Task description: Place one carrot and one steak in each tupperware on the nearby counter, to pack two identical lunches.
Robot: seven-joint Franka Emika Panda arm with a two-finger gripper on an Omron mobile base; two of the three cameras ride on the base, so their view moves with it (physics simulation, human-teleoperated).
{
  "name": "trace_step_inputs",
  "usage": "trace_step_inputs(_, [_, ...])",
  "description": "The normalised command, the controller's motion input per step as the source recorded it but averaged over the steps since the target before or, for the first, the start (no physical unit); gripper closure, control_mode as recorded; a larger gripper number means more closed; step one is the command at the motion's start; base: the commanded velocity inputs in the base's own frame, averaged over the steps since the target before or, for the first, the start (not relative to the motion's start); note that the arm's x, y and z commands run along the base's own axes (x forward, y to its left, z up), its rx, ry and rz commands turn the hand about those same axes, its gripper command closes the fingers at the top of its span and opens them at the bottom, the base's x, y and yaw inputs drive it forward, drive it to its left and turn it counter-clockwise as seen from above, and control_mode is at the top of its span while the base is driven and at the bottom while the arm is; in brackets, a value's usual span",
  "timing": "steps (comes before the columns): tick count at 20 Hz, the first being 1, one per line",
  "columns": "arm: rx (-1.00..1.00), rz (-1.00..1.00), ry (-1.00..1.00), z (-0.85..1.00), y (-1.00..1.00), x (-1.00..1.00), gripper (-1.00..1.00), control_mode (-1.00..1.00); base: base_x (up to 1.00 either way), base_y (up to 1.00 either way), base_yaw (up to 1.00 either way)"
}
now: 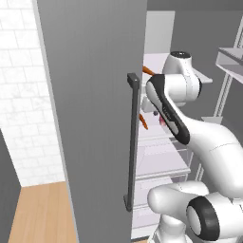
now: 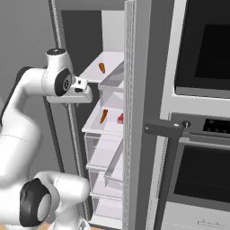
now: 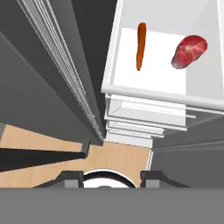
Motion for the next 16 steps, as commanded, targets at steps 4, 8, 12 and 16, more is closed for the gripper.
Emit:
trace_step_inputs(4, [0.03, -0.06, -0.11, 0.00, -0.45, -0.03, -1.00, -1.00, 0.00, 0.00, 0.00])
trace_step_inputs(8, [0.01, -0.20, -0.41, 0.17, -0.94, 0.00, -1.00, -1.00, 0.00, 0.00, 0.00])
trace_step_inputs(12, [0.02, -0.19, -0.58, 0.54, -0.71, 0.03, -1.00, -1.00, 0.00, 0.00, 0.00])
trace_step_inputs(16, [0.11, -0.30, -0.29, 0.97, -0.14, 0.50, -1.00, -1.00, 0.00, 0.00, 0.00])
